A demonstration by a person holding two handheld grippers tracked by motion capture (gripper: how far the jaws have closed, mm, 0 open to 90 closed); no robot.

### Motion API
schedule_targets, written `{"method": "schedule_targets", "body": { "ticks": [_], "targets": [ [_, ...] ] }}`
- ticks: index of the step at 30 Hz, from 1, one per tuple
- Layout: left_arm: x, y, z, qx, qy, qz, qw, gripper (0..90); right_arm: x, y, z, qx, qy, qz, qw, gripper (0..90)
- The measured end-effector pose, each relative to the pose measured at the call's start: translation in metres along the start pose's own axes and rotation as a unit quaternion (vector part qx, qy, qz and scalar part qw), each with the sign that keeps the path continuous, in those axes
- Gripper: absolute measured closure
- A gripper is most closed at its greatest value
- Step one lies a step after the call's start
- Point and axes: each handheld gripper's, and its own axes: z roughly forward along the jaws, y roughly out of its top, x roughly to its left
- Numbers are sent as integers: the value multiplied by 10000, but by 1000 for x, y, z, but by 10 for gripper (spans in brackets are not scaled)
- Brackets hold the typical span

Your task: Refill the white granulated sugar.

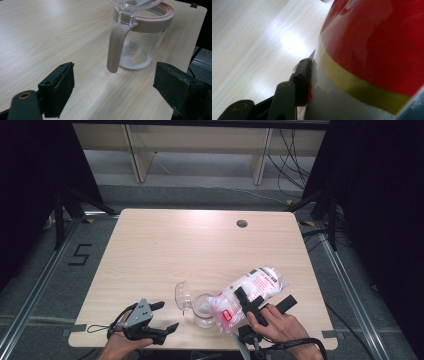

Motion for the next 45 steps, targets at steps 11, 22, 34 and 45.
{"method": "schedule_targets", "body": {
  "ticks": [11, 22, 34, 45],
  "targets": [
    [0, 0, 0, -4, -7, -1, 10000, 163, 3, 2, 4, -56, 115, -10, 9999, 576],
    [-1, 0, 0, -9, 1, 8, 10000, 163, 2, 3, 3, -7, 27, -41, 10000, 578],
    [-1, 0, 0, -11, 4, 9, 10000, 163, 3, 3, 3, -42, 8, -30, 10000, 580],
    [1, 1, 0, -12, -13, 147, 9999, 163, 3, 3, 4, -66, 56, -19, 10000, 582]
  ]
}}
